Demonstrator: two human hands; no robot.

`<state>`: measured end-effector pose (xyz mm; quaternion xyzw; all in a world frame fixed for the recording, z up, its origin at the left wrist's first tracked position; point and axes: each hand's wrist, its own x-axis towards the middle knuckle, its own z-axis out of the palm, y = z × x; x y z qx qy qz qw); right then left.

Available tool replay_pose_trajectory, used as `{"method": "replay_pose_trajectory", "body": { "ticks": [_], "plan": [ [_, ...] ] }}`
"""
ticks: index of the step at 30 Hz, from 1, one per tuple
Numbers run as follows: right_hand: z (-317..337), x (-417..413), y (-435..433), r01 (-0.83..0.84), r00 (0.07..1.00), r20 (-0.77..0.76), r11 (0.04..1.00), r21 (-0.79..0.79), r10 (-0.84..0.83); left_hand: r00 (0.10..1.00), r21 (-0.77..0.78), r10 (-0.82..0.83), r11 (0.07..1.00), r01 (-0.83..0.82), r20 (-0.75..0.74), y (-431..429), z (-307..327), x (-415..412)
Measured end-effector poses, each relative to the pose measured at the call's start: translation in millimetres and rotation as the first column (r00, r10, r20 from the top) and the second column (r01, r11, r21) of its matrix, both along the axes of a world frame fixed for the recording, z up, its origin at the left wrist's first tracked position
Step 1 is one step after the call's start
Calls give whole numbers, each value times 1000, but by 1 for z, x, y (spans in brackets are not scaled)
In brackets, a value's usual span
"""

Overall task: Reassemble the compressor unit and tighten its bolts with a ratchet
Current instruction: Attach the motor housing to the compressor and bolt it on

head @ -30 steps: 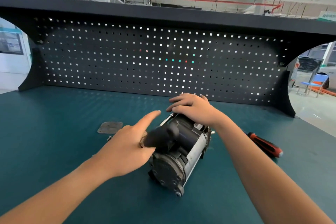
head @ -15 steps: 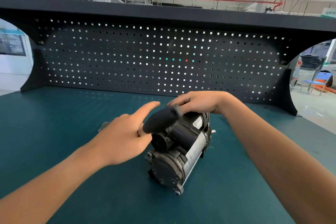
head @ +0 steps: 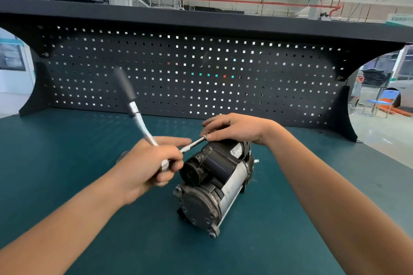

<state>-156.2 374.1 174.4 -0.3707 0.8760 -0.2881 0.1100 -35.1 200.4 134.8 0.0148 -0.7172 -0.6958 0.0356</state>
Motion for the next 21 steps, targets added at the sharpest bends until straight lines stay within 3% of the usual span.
{"method": "replay_pose_trajectory", "body": {
  "ticks": [1, 2, 3, 5, 6, 7, 8, 9, 10, 12, 14, 15, 16, 18, 19, 20, 21],
  "plan": [
    [0, 0, -1, 2, 1000, 6, 1000, 11, -2, 994, -327, 29, 943, -63, -107, -2, 0, 0],
    [0, 0, -1, 0, 1000, 15, 1000, 18, -1, 974, -617, 11, 772, -152, -225, -6, -1, -1],
    [1, 1, -2, -3, 1000, 23, 1000, 22, 3, 951, -813, -50, 533, -233, -305, -8, -1, -1],
    [2, 1, -4, -3, 1000, 13, 998, 57, 2, 887, -912, -211, 71, -405, -411, -11, -5, 0],
    [2, 0, -4, 1, 1000, -3, 997, 82, -1, 850, -876, -303, -87, -474, -430, -9, -9, 0],
    [3, 0, -4, 7, 1000, -12, 995, 101, -6, 830, -842, -356, -175, -511, -430, -8, -13, 0],
    [3, 0, -4, 12, 1000, -7, 994, 105, -11, 821, -830, -356, -180, -529, -446, -8, -14, 1],
    [3, 0, -4, 12, 1000, 6, 995, 96, -12, 821, -844, -331, -114, -524, -465, -8, -17, 2],
    [4, 1, -4, 8, 1000, 15, 996, 84, -10, 823, -865, -282, 58, -498, -493, -7, -21, 1],
    [4, 2, -4, 2, 1000, 21, 998, 64, -3, 876, -747, -99, 573, -338, -472, -1, -26, 2],
    [3, 1, -3, -7, 1000, 18, 999, 46, 7, 961, -382, 41, 912, -148, -274, 6, -24, 0],
    [3, 1, -3, -15, 1000, 12, 999, 40, 15, 990, -105, 50, 992, -63, -129, 7, -23, -1],
    [2, 0, -2, -22, 1000, 3, 999, 40, 22, 1000, 202, 6, 979, -8, 12, 7, -20, -2],
    [2, 0, -1, -22, 1000, -17, 998, 51, 23, 976, 691, -141, 722, -12, 164, 4, -13, -1],
    [2, 0, -1, -17, 1000, -25, 998, 59, 19, 964, 797, -186, 603, -39, 187, 2, -10, 0],
    [2, 1, -1, -15, 999, -28, 998, 63, 17, 960, 815, -203, 578, -43, 195, 2, -7, 1],
    [2, 1, 0, -13, 1000, -24, 998, 57, 14, 963, 753, -178, 657, -39, 205, 1, -7, 0]
  ]
}}
